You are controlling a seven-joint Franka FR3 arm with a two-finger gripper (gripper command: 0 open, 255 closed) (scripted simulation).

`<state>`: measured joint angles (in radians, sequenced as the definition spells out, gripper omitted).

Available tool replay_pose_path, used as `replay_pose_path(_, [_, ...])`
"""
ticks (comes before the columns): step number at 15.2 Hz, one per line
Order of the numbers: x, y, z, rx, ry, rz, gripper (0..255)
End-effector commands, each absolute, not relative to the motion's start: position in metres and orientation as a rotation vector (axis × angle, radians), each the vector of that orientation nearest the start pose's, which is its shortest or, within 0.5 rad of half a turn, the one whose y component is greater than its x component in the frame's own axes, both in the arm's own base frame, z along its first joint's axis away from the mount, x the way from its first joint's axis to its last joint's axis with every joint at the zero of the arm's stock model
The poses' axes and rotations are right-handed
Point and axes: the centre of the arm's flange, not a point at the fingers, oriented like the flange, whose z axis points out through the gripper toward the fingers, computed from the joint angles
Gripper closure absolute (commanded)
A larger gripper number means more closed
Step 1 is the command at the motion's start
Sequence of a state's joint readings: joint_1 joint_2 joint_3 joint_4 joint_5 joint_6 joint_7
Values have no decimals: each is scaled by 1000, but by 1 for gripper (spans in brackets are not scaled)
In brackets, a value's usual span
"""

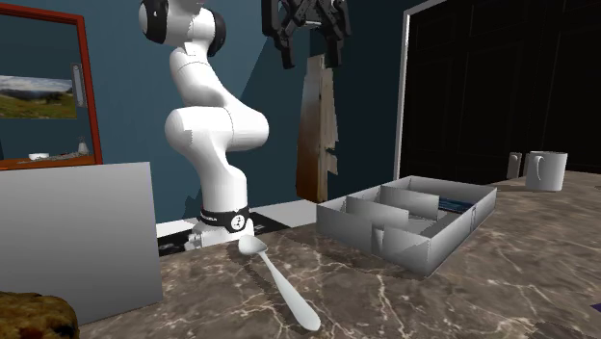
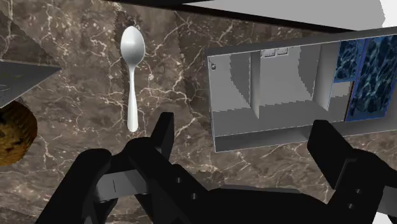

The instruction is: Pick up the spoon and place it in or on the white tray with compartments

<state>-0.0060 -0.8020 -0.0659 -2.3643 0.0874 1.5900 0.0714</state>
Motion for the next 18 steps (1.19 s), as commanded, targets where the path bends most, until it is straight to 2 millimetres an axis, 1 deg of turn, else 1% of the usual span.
replay_pose_path(1, [304, -19, 593, -3001, 187, -38, 0])
replay_pose_path(10, [351, -84, 499, -2982, 251, 60, 0])
replay_pose_path(18, [385, -143, 412, -2961, 307, 147, 0])
